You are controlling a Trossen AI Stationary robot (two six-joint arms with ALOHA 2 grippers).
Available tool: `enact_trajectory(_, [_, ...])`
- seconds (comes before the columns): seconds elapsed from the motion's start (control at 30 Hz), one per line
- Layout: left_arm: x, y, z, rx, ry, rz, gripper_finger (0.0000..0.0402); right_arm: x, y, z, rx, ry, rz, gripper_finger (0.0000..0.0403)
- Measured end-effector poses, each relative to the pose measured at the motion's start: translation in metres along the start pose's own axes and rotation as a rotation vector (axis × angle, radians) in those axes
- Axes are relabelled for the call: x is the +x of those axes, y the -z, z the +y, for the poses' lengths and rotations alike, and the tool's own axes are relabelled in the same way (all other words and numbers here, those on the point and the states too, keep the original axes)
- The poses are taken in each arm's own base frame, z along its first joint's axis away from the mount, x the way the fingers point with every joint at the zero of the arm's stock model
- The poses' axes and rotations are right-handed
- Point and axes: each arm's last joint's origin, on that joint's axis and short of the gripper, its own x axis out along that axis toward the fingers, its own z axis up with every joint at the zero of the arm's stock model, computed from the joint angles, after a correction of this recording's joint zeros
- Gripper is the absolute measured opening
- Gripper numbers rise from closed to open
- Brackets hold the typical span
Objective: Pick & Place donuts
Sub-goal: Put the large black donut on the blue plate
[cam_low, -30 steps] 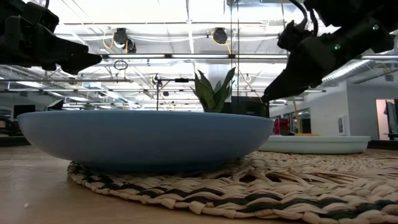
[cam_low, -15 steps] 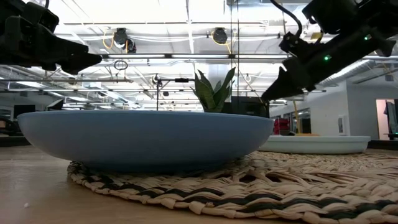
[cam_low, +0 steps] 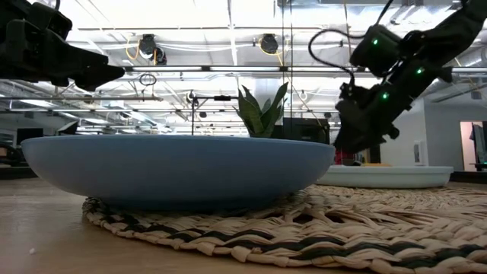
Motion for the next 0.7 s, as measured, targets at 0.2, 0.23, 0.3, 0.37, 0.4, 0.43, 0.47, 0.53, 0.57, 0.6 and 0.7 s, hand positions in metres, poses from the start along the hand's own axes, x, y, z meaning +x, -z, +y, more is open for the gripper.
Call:
enact_trajectory(0.2, [0.0,0.0,0.0,0.0,0.0,0.0,0.0306,0.006,-0.004,-0.02,0.004,0.03,0.065,0.0251])
enact_trajectory(0.23, [0.0,0.0,0.0,0.0,0.0,0.0,0.0306,0.007,-0.004,-0.022,0.004,0.04,0.071,0.0251])
enact_trajectory(0.3, [0.0,0.0,0.0,0.0,0.0,0.0,0.0306,0.008,-0.005,-0.026,0.002,0.056,0.075,0.0251])
enact_trajectory(0.37, [0.0,0.0,0.0,0.0,0.0,0.0,0.0306,0.01,-0.006,-0.028,0.009,0.063,0.071,0.0251])
enact_trajectory(0.4, [0.0,0.0,0.0,0.0,0.0,0.0,0.0306,0.01,-0.006,-0.029,0.011,0.065,0.072,0.0251])
enact_trajectory(0.43, [0.0,0.0,0.0,0.0,0.0,0.0,0.0306,0.011,-0.007,-0.029,0.015,0.066,0.067,0.0251])
enact_trajectory(0.47, [0.0,0.0,0.0,0.0,0.0,0.0,0.0306,0.011,-0.008,-0.03,0.02,0.065,0.059,0.0251])
enact_trajectory(0.53, [0.0,0.0,0.0,0.0,0.0,0.0,0.0306,0.011,-0.008,-0.03,0.037,0.059,0.06,0.0251])
enact_trajectory(0.57, [0.0,0.0,0.0,0.0,0.0,0.0,0.0306,0.011,-0.008,-0.03,0.052,0.046,0.065,0.0251])
enact_trajectory(0.6, [0.0,0.0,0.0,0.0,0.0,0.0,0.0306,0.011,-0.008,-0.03,0.067,0.033,0.067,0.0251])
enact_trajectory(0.7, [0.0,0.0,0.0,0.0,0.0,0.0,0.0306,0.012,-0.009,-0.03,0.094,0.013,0.07,0.0251])
